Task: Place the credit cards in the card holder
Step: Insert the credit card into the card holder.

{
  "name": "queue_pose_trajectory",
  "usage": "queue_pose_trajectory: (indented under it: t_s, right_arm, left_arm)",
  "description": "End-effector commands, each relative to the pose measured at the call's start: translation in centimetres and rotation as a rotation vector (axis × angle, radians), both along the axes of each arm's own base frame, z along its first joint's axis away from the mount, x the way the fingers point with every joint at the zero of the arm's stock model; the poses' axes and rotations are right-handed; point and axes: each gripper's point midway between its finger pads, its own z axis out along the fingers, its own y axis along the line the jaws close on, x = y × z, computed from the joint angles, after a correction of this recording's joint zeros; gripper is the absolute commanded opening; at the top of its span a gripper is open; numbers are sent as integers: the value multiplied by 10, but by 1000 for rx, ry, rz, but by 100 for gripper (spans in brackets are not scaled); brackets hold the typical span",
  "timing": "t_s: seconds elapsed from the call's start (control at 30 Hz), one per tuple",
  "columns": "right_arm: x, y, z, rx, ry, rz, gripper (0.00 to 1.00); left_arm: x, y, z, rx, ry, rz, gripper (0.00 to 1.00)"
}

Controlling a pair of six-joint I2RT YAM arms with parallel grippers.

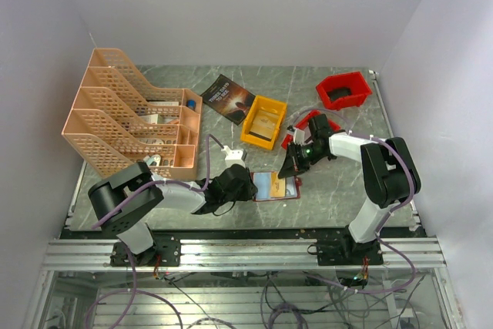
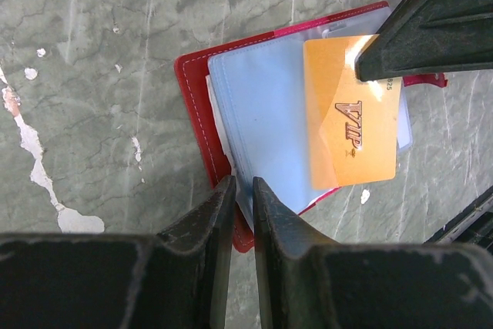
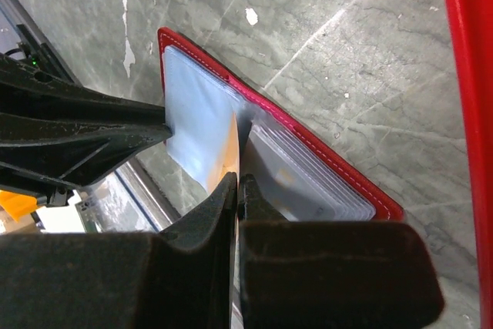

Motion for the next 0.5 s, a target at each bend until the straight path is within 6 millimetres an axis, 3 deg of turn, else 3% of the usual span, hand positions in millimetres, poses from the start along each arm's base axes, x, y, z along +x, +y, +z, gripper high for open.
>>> queue_pose_trajectory:
  t_s: [0.0, 0.47]
  right_arm:
    - [9, -5, -7, -72, -31, -15, 0]
    - [6, 6, -7, -50, -10, 1, 5]
  left_arm:
    - [5, 5, 0, 48, -28, 17, 27]
    - [6, 4, 7, 37, -44, 7, 29]
